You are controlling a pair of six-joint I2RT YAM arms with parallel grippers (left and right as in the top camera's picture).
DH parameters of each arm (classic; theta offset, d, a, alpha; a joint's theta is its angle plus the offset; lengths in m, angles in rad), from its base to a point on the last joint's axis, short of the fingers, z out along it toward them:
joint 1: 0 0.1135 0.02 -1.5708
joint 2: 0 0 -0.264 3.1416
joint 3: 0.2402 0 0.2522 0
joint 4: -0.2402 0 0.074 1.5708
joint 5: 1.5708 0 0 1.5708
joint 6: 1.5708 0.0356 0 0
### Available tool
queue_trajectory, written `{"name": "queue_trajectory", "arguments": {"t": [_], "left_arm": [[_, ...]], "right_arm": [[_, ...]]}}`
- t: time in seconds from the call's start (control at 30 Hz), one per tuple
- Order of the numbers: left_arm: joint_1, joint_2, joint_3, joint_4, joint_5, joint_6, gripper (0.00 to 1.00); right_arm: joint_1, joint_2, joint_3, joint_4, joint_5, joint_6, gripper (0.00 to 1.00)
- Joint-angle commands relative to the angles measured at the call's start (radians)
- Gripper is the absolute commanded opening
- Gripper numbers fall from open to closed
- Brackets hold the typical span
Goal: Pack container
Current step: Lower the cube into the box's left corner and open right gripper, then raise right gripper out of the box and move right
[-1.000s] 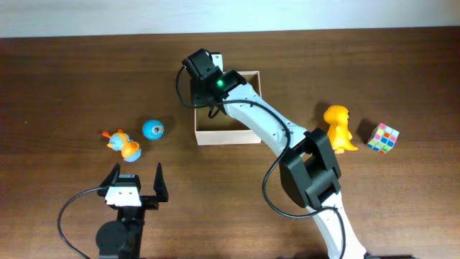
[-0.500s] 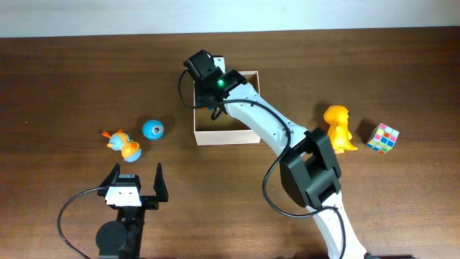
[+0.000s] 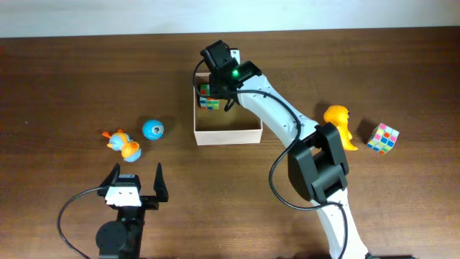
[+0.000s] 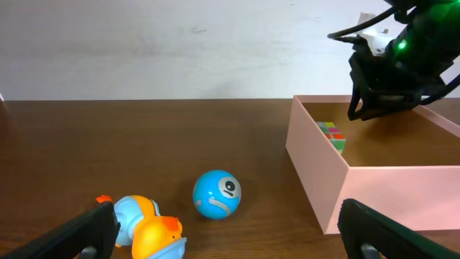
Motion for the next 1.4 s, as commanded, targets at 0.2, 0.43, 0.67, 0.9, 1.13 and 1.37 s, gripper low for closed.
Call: {"name": "queue_trajectory", "arguments": {"t": [0.2,0.43,0.67,0.9,1.13,1.37], "left_arm": [[0.005,-0.008,-0.007,0.002,-0.003,0.015,0.99],[0.005,-0.008,-0.007,0.002,-0.003,0.015,0.99],[0.005,-0.008,-0.007,0.002,-0.003,0.015,0.99],[0.005,-0.008,-0.007,0.002,-0.003,0.015,0.99],[0.005,-0.008,-0.007,0.002,-0.003,0.015,0.99],[0.005,-0.008,-0.007,0.002,-0.003,0.015,0.99]], "right_arm": [[0.0,0.06,0.011,0.019,0.018,-0.031,0.15],[0.0,0.068,0.011,0.039,0.007,-0.051,0.14],[0.0,0.068,0.011,0.076,-0.087,-0.111,0.15],[0.0,0.068,0.011,0.077,-0.108,-0.136,0.15],[-0.001,0.06,0.011,0.068,-0.111,-0.135,0.15],[-0.02,0.035,0.038,0.011,-0.056,-0.164,0.35]]}}
